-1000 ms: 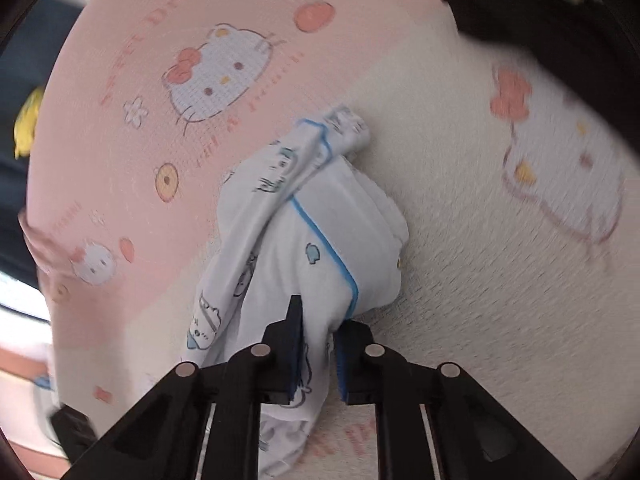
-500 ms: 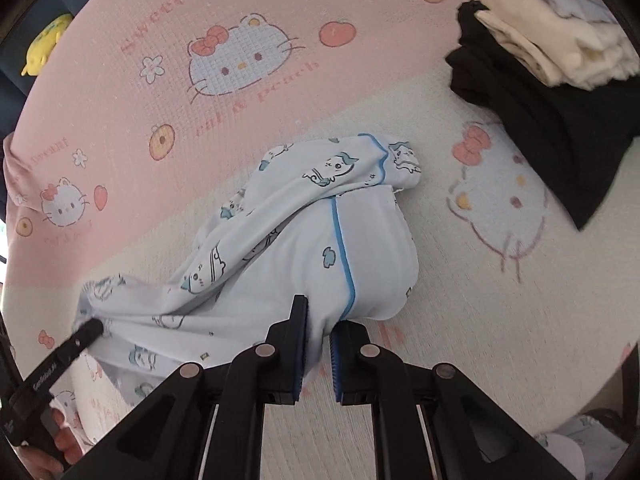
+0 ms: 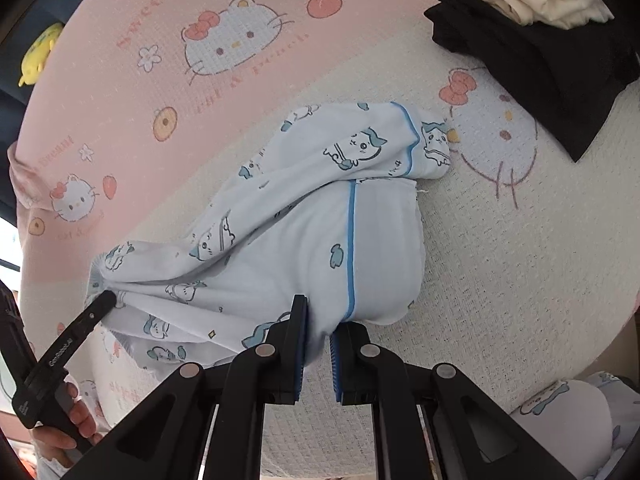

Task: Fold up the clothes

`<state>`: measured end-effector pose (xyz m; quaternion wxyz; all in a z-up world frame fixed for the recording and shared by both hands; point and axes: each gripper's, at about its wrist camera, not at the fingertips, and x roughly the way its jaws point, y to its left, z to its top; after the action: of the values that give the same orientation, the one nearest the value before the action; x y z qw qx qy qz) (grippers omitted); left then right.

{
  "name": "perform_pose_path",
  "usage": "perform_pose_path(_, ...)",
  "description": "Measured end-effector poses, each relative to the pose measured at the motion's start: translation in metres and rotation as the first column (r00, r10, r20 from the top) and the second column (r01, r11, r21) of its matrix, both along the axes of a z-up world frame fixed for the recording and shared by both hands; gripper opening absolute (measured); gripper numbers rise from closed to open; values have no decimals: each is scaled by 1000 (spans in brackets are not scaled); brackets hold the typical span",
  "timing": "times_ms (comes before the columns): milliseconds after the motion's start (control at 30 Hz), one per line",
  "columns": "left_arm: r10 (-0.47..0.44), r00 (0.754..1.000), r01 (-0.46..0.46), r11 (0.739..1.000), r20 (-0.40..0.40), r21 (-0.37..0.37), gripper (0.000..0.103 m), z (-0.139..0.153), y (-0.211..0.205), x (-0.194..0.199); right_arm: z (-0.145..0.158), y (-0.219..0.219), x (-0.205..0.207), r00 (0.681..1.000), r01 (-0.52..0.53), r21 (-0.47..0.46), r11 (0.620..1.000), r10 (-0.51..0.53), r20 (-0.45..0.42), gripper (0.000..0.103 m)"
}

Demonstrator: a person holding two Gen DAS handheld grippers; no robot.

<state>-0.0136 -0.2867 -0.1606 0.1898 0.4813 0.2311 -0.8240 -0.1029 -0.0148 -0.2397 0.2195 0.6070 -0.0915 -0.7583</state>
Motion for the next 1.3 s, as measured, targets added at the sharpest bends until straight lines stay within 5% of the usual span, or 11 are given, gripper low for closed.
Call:
perform_pose_path(67, 54, 998, -54, 998, 21, 19, 29, -4, -4, 8, -3, 2, 1, 1000, 18, 13, 1000, -18, 16, 23)
perform_pose_path(133, 103, 994, -103, 994, 25, 33, 51, -4, -6, 18, -2, 8, 2, 999, 51, 12, 999, -52, 18, 50)
perform_pose_path(433, 182, 983, -180, 977, -8, 118, 54, 3, -14, 37, 2, 52, -14, 967, 248, -129, 960, -239, 82, 51)
perform_pose_path(733, 356, 931, -364, 895, 78, 258, 54, -26, -26, 29, -15, 37, -39, 955, 269, -151, 951, -244, 166, 50)
perform_pose_path(867, 363, 925, -380, 879, 113, 289, 54, -38, -27, 21, -21, 33, -49, 956, 261, -153, 953, -232, 181, 51)
perform_pose_path(1000, 339, 930, -367, 886, 144, 282, 54, -48, -27, 10, -30, 30, -60, 956, 244, -141, 959, -214, 201, 51)
perform_pose_path(1167, 245, 955, -274, 944, 167, 185, 54, -49, -22, -8, -37, 29, -63, 958, 235, -122, 964, -208, 196, 52)
perform_pose_path(1300, 200, 966, -231, 954, 167, 194, 55, -54, -22, -16, -38, 24, -66, 966, 215, -112, 970, -195, 168, 53)
